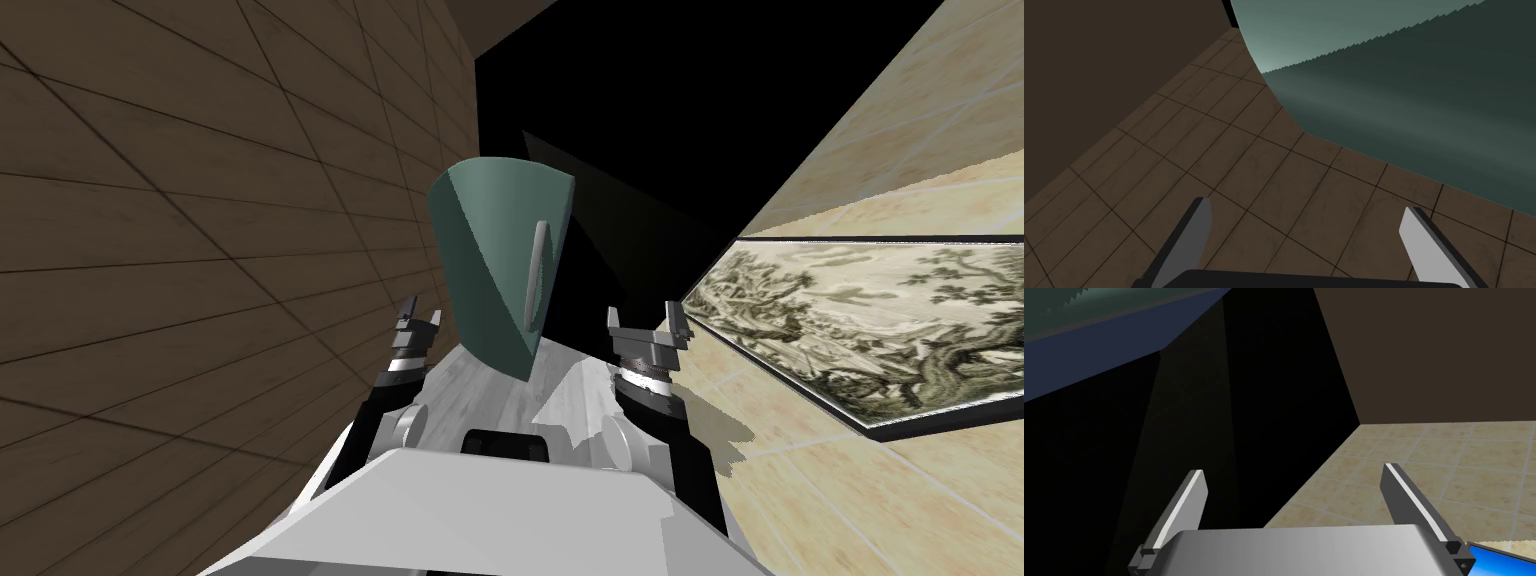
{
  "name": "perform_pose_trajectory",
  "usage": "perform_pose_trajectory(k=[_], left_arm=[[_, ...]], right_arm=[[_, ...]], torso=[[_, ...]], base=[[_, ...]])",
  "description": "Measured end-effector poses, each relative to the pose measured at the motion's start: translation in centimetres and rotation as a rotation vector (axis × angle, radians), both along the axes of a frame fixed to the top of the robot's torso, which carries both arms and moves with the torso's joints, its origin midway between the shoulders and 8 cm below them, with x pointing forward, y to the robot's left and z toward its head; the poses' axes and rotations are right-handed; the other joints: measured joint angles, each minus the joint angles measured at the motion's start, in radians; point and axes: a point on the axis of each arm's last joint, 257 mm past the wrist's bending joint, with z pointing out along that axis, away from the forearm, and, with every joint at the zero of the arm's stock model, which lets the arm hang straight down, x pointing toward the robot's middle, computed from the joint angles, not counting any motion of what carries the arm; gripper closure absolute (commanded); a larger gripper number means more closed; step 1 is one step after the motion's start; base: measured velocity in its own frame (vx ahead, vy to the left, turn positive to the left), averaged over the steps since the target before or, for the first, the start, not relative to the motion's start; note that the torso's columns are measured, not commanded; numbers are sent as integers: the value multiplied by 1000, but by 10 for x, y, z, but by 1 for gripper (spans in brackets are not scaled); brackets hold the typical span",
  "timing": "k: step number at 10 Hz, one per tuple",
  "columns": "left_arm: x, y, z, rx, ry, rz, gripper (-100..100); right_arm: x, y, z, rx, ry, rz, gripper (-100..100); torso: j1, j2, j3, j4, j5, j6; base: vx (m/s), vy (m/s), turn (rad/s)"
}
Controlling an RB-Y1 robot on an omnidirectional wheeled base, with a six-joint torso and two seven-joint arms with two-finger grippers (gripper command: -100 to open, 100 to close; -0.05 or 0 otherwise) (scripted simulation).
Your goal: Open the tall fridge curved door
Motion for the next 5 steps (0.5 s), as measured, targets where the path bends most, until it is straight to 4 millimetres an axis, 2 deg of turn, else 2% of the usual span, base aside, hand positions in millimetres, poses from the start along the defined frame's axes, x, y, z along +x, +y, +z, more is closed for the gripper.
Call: perform_pose_trajectory(k=[2,5], left_arm=[[0,0,0,0,0,0,0],[0,0,0,0,0,0,0]], right_arm=[[0,0,0,0,0,0,0],[0,0,0,0,0,0,0]], torso=[[0,104,-209,105,0,0],[0,322,-644,322,0,0]], base=[[0,0,0],[0,0,0]])
